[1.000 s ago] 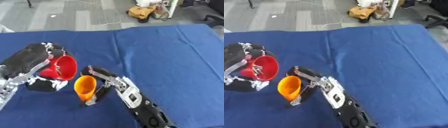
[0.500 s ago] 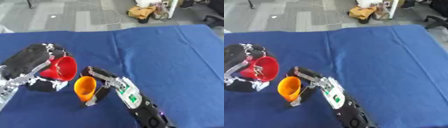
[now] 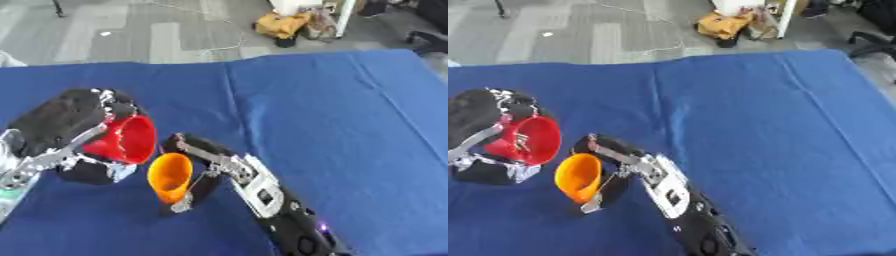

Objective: Pour the contents of one cup into another cup.

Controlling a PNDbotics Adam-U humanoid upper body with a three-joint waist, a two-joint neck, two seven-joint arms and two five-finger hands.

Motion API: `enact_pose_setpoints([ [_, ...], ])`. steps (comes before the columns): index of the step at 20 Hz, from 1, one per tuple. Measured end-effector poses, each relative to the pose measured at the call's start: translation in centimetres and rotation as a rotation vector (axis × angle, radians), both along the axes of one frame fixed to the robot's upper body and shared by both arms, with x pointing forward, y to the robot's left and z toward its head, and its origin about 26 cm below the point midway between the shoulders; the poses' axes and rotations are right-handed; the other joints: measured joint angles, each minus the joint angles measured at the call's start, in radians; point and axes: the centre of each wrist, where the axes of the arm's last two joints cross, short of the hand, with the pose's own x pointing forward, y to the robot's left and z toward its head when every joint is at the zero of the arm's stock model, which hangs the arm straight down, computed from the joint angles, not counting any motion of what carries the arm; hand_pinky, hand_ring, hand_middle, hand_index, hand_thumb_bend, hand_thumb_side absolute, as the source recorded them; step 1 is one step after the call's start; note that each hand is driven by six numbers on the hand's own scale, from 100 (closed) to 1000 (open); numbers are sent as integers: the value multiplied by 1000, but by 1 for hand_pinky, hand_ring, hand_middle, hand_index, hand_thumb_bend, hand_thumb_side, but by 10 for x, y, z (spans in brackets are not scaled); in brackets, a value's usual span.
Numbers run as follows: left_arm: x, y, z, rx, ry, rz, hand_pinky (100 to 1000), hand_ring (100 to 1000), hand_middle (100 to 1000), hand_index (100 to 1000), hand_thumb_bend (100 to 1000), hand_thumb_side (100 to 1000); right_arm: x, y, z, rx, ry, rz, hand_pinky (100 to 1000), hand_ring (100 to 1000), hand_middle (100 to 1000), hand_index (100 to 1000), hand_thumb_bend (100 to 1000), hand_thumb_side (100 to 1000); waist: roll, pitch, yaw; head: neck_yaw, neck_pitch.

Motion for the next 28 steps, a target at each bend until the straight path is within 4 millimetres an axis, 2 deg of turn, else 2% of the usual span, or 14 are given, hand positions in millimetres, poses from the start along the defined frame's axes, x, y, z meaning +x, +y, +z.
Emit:
enact_pose_setpoints([
  [28,-4,-5,8,146,35,-10,100,205,212,695,100,100,1,-1,0,1,2,-3,546,193,309,360,637,100,2,-2,-3,-7,-3],
])
